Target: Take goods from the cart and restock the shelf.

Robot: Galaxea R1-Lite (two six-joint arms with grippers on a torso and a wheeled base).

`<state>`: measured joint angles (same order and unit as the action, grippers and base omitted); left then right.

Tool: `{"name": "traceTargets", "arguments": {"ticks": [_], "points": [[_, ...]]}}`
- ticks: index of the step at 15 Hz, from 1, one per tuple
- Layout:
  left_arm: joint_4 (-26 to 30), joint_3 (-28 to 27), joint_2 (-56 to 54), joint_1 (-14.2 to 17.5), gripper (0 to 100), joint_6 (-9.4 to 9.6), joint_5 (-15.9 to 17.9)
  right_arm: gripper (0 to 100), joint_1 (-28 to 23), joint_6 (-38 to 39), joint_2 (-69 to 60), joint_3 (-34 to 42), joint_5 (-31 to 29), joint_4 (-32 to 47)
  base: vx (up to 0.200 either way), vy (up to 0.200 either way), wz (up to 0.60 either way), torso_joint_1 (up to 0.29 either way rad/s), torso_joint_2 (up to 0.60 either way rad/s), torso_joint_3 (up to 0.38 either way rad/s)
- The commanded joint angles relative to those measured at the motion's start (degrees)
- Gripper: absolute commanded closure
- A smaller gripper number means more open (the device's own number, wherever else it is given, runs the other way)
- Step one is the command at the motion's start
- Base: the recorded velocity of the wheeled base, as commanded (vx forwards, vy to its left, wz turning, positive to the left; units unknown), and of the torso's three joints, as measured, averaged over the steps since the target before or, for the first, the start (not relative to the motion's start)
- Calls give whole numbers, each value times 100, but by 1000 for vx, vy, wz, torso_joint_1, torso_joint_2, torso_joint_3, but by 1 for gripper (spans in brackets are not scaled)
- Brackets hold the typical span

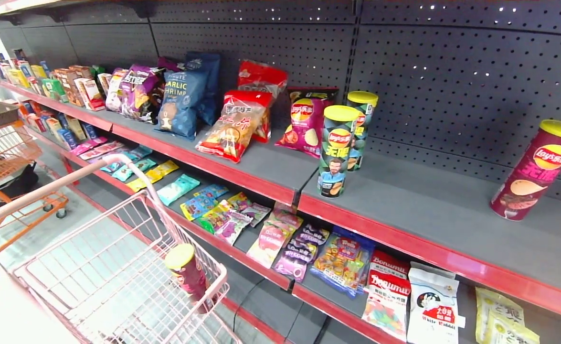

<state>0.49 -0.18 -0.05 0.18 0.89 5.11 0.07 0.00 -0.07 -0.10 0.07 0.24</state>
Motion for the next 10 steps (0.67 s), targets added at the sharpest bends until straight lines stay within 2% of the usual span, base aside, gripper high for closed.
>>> {"name": "traceTargets", "arguments": {"ticks": [1, 10], "points": [[4, 1, 5, -1, 0, -1, -1, 0, 1, 9, 7, 1, 1, -7, 0, 0, 0, -56, 119, 71], [4, 1, 5, -1, 0, -1, -1, 0, 1, 9, 7, 1, 1, -7, 0, 0, 0, -146, 352, 201]]}}
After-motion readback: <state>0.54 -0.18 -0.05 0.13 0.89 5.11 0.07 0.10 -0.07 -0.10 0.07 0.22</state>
